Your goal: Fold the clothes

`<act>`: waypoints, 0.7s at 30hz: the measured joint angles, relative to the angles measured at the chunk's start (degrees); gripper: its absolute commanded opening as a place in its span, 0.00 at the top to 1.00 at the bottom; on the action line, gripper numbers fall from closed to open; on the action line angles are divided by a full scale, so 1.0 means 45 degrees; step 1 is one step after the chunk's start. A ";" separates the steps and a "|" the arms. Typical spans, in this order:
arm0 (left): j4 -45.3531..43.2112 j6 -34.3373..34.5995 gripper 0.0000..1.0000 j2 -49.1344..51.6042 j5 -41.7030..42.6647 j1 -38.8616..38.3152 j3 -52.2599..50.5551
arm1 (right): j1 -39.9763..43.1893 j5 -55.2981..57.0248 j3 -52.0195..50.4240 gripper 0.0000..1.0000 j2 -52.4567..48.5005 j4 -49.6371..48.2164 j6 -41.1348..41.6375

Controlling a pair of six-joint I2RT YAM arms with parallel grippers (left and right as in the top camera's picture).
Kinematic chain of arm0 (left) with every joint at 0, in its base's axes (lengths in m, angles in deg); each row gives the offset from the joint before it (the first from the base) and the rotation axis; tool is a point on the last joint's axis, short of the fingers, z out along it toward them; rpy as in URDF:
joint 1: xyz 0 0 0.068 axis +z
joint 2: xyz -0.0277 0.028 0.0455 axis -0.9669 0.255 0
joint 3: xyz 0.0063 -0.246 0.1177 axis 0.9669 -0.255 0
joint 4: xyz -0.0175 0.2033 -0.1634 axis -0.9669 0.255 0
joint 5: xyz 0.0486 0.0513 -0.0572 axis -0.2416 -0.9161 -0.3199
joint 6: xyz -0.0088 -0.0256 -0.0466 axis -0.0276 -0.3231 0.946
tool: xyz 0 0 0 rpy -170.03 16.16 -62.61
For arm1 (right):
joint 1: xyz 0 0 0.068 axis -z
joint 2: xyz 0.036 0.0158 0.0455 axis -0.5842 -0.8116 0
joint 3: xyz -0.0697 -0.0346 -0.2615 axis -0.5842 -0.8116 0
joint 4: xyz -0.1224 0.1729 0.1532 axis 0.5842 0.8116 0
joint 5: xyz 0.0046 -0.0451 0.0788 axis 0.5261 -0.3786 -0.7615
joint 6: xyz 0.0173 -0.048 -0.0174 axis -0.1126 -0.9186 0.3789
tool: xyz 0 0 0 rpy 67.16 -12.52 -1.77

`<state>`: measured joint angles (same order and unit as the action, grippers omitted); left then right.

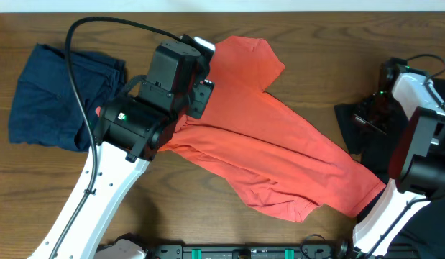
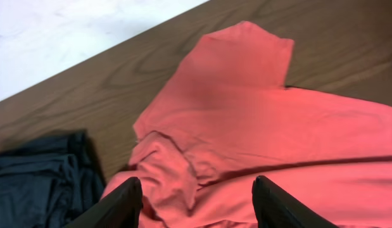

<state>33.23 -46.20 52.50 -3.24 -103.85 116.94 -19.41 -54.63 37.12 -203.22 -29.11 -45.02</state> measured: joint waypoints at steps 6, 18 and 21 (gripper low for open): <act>0.0117 0.0034 0.36 0.0000 0.0359 0.0000 0.0005 | 0.1710 0.1258 0.0175 0.99 -0.0024 -0.0806 0.0005; 0.0457 0.0039 0.26 0.0000 0.0447 0.0000 0.0000 | 0.6426 -0.2278 0.4313 0.66 -0.0583 -0.0117 -0.2312; 0.0461 0.0039 0.25 0.0000 0.0447 0.0000 0.0005 | 0.6018 -0.4765 0.4687 0.53 -0.0121 0.0180 -0.3905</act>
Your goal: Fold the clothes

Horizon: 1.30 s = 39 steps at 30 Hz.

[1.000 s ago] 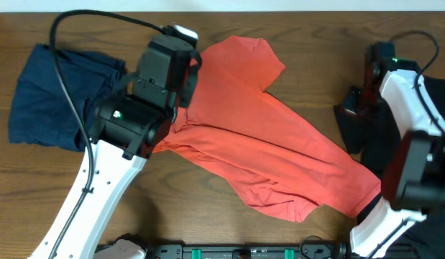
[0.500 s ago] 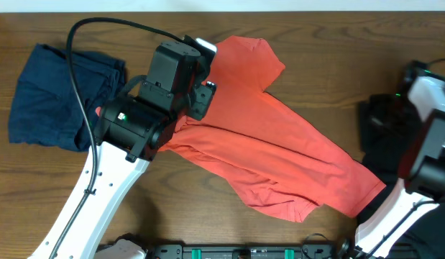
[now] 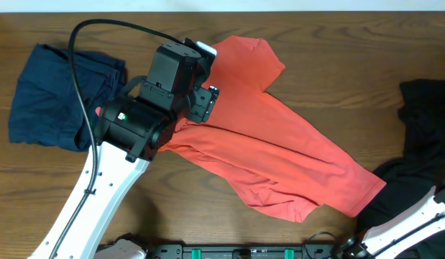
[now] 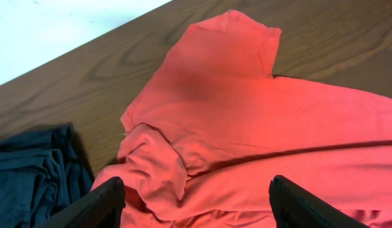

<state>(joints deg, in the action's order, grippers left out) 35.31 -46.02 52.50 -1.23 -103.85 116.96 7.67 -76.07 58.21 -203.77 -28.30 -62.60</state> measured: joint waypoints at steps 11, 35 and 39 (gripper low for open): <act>0.0000 0.0000 0.24 0.0000 0.0000 0.0000 -0.0005 | -0.5489 -0.1671 -0.0937 0.13 0.0690 0.1010 -0.3541; 0.0053 0.0000 0.24 0.0000 0.0005 0.0000 -0.0005 | -1.1152 0.1248 -0.5586 0.67 0.0724 -0.3687 -0.4765; 0.0058 0.0000 0.23 0.0000 0.0000 0.0000 0.0000 | -1.1152 0.0350 -0.5785 0.99 0.0724 -0.3730 -0.4731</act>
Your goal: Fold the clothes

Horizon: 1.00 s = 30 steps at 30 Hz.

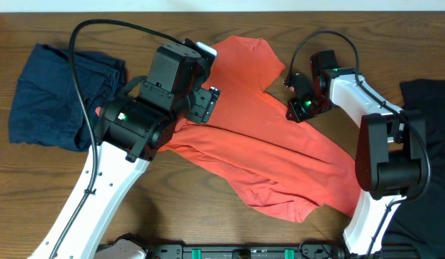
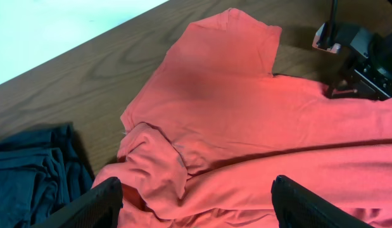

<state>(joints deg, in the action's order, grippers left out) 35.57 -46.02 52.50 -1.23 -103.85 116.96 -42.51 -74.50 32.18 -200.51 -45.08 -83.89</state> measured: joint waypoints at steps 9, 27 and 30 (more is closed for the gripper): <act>0.0000 0.0000 0.20 0.0000 0.0000 0.0000 0.0000 | 0.0262 -0.0510 0.0141 0.99 -0.0010 -0.4299 0.1103; -0.0039 0.0000 0.19 0.0000 -0.0112 0.0000 0.0000 | 0.3172 -0.1035 0.6091 0.01 0.0063 -0.3891 0.5362; 0.0146 0.0000 0.19 0.0000 -0.0554 0.0005 0.0000 | 0.3191 -0.1462 0.6096 0.01 0.0126 -0.1812 0.4969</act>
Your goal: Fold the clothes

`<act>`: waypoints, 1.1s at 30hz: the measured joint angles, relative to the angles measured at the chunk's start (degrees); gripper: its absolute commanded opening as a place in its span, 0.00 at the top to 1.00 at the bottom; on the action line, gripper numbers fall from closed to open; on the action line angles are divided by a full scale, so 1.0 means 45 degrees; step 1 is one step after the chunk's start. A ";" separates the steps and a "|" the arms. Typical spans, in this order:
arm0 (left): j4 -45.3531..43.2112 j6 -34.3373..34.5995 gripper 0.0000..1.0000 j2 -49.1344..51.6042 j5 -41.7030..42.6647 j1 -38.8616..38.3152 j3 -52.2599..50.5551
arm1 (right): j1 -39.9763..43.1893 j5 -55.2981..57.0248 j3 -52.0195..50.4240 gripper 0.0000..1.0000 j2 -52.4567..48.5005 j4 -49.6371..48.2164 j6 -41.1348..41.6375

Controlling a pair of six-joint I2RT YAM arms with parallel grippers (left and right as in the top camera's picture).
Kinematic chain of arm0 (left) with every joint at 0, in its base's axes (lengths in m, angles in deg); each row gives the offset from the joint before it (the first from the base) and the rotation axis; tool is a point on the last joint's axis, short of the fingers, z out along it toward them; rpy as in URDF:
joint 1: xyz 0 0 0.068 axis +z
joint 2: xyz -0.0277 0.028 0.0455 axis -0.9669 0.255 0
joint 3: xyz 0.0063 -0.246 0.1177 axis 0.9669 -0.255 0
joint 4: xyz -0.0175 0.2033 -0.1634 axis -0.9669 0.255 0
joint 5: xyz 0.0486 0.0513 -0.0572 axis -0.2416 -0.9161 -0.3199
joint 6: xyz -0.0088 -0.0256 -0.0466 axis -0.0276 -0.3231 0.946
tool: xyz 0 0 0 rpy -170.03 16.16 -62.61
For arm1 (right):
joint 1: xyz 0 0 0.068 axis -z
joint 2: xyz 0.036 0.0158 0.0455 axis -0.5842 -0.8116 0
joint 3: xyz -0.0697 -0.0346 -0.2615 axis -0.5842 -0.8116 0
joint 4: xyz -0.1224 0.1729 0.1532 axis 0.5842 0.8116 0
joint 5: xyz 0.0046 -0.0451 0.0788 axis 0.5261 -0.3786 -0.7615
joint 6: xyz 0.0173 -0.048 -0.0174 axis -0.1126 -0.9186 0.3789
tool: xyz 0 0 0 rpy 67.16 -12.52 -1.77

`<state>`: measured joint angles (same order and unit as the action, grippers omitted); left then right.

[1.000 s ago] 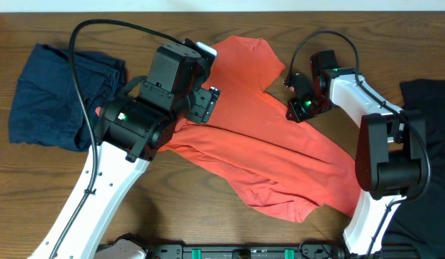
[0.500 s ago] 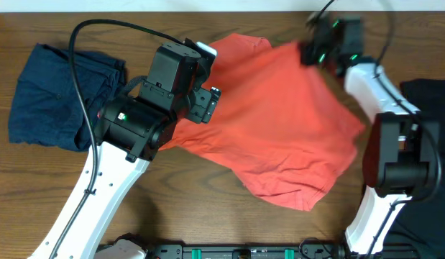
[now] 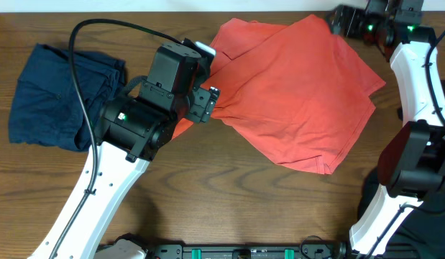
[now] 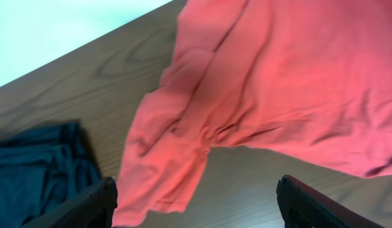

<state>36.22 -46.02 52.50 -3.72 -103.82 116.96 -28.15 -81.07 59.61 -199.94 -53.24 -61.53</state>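
Note:
The red shirt lies spread over the far middle and right of the table, with one sleeve trailing toward the left arm. In the left wrist view the red shirt fills the upper right and its sleeve hangs down to the lower left. My left gripper hovers over that sleeve, open, its fingers wide apart and holding nothing. My right gripper is at the far edge, at the shirt's top right corner, and looks shut on the fabric.
A folded navy garment lies at the far left, also seen as the navy garment in the left wrist view. The right arm runs down the right edge. A dark cloth shows at the bottom right corner.
The right gripper has gone from the shirt's middle near the sleeve to the far right edge. The shirt's body now lies up at the far right instead of stretching to the near right. Left arm unmoved.
At first the shirt lay diagonally toward the near right, the left gripper open over its bunched left end, the right arm over a black cloth. Then the left jaws stood wider and the right arm was gone. It then reached the shirt, which now lies farther back.

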 measured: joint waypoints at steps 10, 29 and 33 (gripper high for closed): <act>0.0952 0.0413 0.19 0.1671 -0.0597 0.1263 -0.0680 | -0.1239 -0.0719 0.0010 0.01 0.1778 0.6348 -0.0763; 0.1083 0.1647 0.42 0.8612 0.0933 0.3196 -0.1005 | -0.1749 0.3191 -0.0010 0.01 0.1865 0.8646 0.0578; 0.1078 0.1598 0.48 0.9292 0.1185 0.3575 -0.1005 | -0.1316 0.3356 -0.0024 0.01 0.1865 0.8675 0.0612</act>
<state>41.08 -38.83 94.32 1.61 -87.74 112.43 -34.07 -65.97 59.50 -191.55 -14.20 -58.77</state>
